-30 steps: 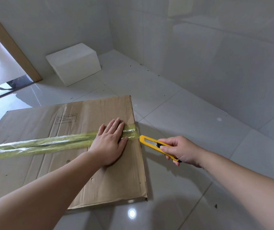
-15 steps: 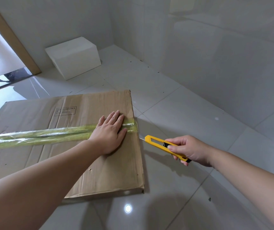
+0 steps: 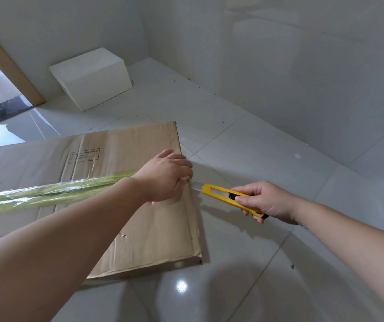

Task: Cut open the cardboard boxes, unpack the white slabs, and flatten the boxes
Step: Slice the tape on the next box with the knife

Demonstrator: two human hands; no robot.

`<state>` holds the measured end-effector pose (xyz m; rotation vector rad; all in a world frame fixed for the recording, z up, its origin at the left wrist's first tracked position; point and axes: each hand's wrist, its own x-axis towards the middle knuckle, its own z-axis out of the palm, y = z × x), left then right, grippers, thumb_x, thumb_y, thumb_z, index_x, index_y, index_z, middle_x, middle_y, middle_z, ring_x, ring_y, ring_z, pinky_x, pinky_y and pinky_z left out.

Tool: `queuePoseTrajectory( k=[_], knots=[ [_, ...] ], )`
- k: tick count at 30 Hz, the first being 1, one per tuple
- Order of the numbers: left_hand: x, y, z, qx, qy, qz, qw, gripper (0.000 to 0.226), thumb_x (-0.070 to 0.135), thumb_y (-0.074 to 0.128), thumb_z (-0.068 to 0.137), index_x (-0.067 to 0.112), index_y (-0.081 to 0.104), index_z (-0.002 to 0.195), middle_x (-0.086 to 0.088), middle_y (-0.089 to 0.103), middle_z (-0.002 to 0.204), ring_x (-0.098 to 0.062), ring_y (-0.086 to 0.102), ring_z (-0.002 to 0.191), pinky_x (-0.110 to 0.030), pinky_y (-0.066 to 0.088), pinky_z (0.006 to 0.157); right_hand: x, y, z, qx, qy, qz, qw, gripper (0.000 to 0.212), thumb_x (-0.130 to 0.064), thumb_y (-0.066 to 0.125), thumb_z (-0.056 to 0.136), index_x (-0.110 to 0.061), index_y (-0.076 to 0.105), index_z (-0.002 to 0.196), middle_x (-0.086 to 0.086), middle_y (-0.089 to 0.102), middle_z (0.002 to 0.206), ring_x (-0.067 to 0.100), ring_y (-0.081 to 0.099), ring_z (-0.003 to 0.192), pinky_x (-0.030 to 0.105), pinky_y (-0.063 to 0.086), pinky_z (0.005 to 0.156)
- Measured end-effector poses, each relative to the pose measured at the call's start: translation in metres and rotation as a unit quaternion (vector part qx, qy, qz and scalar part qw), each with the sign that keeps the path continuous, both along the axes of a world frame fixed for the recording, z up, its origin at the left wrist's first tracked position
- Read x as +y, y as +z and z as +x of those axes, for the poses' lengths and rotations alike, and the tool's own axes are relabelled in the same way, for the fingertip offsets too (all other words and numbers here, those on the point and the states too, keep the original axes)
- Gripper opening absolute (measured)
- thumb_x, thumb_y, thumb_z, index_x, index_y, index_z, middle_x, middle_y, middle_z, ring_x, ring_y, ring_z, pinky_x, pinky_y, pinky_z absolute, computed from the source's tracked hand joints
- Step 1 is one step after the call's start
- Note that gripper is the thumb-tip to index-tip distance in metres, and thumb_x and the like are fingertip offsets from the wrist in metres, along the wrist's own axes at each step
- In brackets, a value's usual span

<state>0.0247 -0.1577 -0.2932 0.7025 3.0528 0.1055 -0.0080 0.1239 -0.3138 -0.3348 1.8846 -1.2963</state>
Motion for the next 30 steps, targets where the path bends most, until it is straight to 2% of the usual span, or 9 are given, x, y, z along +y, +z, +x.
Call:
queuePoseTrajectory(
  k=[2,5,9,12,18,23,25,27,30],
  knots=[
    [-0.001,0.000,0.000,0.002,-0.007,-0.003,1.000,0.052,0.031,0.024,0.074,0.022,0.067,0.103,0.008,0.062,0.119,-0.016,0.049,0.119,-0.031,0.027,0.105,-0.004,-0.001,0.005,0.005,0.009,-0.009,1.000,0.028,-0.014,0.056,0.095,-0.026,0.062,0.121,0.002,0.057,0.059,0.014,0.045,0.041,0.023,0.043,0.042],
    [0.000,0.000,0.000,-0.008,-0.004,-0.010,1.000,0.034,0.022,0.042,0.076,0.021,0.064,0.102,0.006,0.061,0.119,-0.017,0.050,0.116,-0.033,0.031,0.103,-0.007,-0.002,0.010,0.001,0.023,-0.016,1.000,0.027,-0.014,0.055,0.096,-0.030,0.062,0.116,0.001,0.057,0.059,0.014,0.045,0.041,0.023,0.043,0.042],
    [0.003,0.000,-0.001,-0.012,0.004,-0.007,1.000,0.032,0.021,0.042,0.074,0.021,0.063,0.098,0.008,0.062,0.114,-0.016,0.050,0.113,-0.032,0.031,0.103,-0.004,0.000,0.010,-0.004,0.046,-0.007,0.999,0.025,-0.015,0.057,0.095,-0.030,0.064,0.114,0.002,0.057,0.061,0.014,0.045,0.043,0.023,0.044,0.043],
    [0.005,0.000,-0.002,-0.008,0.011,-0.002,1.000,0.023,0.016,0.049,0.078,0.020,0.063,0.096,0.007,0.061,0.115,-0.016,0.049,0.113,-0.029,0.028,0.103,-0.006,0.001,0.009,0.004,0.054,-0.002,0.999,0.024,-0.015,0.057,0.095,-0.028,0.065,0.113,0.003,0.057,0.062,0.014,0.046,0.043,0.023,0.044,0.044],
    [0.006,-0.001,-0.007,-0.006,0.016,-0.008,1.000,0.037,0.023,0.033,0.071,0.021,0.063,0.092,0.008,0.061,0.115,-0.015,0.049,0.113,-0.028,0.027,0.102,0.005,0.002,0.011,-0.055,0.126,0.018,0.990,0.023,-0.017,0.061,0.093,-0.028,0.070,0.111,0.005,0.061,0.065,0.016,0.051,0.045,0.024,0.047,0.046],
    [0.008,-0.001,-0.012,-0.024,0.017,-0.012,0.999,0.028,0.018,0.041,0.072,0.022,0.063,0.090,0.008,0.060,0.117,-0.014,0.047,0.114,-0.030,0.028,0.103,0.006,0.006,0.017,-0.087,0.172,0.040,0.981,0.025,-0.016,0.061,0.093,-0.026,0.067,0.115,0.004,0.063,0.066,0.014,0.056,0.048,0.024,0.051,0.050],
    [0.008,-0.002,-0.010,-0.030,0.026,-0.003,0.999,0.030,0.016,0.045,0.075,0.024,0.064,0.097,0.007,0.058,0.124,-0.015,0.044,0.120,-0.028,0.024,0.106,0.011,0.011,0.013,-0.077,0.183,0.055,0.979,0.026,-0.014,0.060,0.093,-0.023,0.066,0.116,0.004,0.065,0.069,0.015,0.059,0.051,0.025,0.053,0.055],
    [0.008,-0.001,-0.006,-0.040,0.045,0.026,0.998,0.044,0.012,0.045,0.079,0.025,0.061,0.117,0.005,0.050,0.138,-0.017,0.039,0.129,-0.029,0.021,0.110,0.023,0.018,0.005,-0.047,0.168,0.071,0.982,0.025,-0.011,0.058,0.093,-0.019,0.067,0.115,0.004,0.067,0.075,0.017,0.062,0.056,0.026,0.053,0.060],
    [0.000,0.006,0.000,-0.014,0.080,0.070,0.994,0.057,0.006,0.042,0.081,0.021,0.049,0.135,0.001,0.044,0.145,-0.020,0.037,0.133,-0.032,0.021,0.112,0.035,0.021,-0.007,-0.011,0.067,0.072,0.995,0.024,-0.002,0.055,0.093,-0.011,0.062,0.114,0.006,0.069,0.083,0.023,0.065,0.063,0.034,0.054,0.068]
  ],
)
